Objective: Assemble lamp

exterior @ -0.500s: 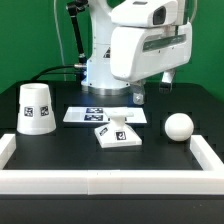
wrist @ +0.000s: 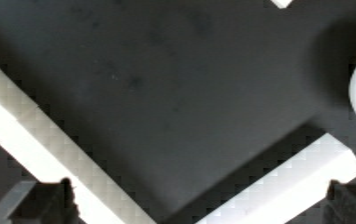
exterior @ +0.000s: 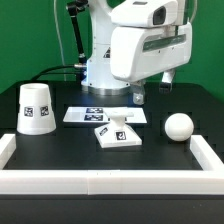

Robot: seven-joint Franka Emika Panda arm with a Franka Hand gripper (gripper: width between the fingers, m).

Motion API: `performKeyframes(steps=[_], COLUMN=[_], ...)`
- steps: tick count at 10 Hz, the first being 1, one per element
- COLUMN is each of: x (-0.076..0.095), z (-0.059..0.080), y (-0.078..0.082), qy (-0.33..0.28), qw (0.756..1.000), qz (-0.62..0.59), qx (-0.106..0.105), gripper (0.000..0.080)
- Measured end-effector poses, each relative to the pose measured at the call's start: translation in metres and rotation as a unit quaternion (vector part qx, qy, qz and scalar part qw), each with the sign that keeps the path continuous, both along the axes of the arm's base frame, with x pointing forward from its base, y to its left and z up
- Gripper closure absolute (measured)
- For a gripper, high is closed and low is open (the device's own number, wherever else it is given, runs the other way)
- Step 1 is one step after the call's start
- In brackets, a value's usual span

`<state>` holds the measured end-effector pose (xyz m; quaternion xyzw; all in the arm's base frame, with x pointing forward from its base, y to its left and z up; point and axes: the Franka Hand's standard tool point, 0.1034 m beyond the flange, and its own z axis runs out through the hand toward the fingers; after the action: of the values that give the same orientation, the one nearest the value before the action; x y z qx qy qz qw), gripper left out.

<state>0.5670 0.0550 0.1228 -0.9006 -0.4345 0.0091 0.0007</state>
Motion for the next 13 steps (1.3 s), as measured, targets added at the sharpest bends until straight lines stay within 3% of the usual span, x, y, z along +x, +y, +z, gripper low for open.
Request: performKeyframes(steps=[2,7,12,13], x=[-0.001,-0.036,-0.037,-0.046], z=[0.0,-0.003,-0.006,-0.009], y=[-0.001,-0.026,-0.023,-0.029], qy=[-0.001,-0.013,-0.011,-0.012], qw=[1.0,0.99,0.958,0.961], qz=[-0.004,-0.138,-0.287,-0.276], qx=[0.001,-0.003,-0.001,-0.002], gripper=[0.01,0.01,0.01,0.01])
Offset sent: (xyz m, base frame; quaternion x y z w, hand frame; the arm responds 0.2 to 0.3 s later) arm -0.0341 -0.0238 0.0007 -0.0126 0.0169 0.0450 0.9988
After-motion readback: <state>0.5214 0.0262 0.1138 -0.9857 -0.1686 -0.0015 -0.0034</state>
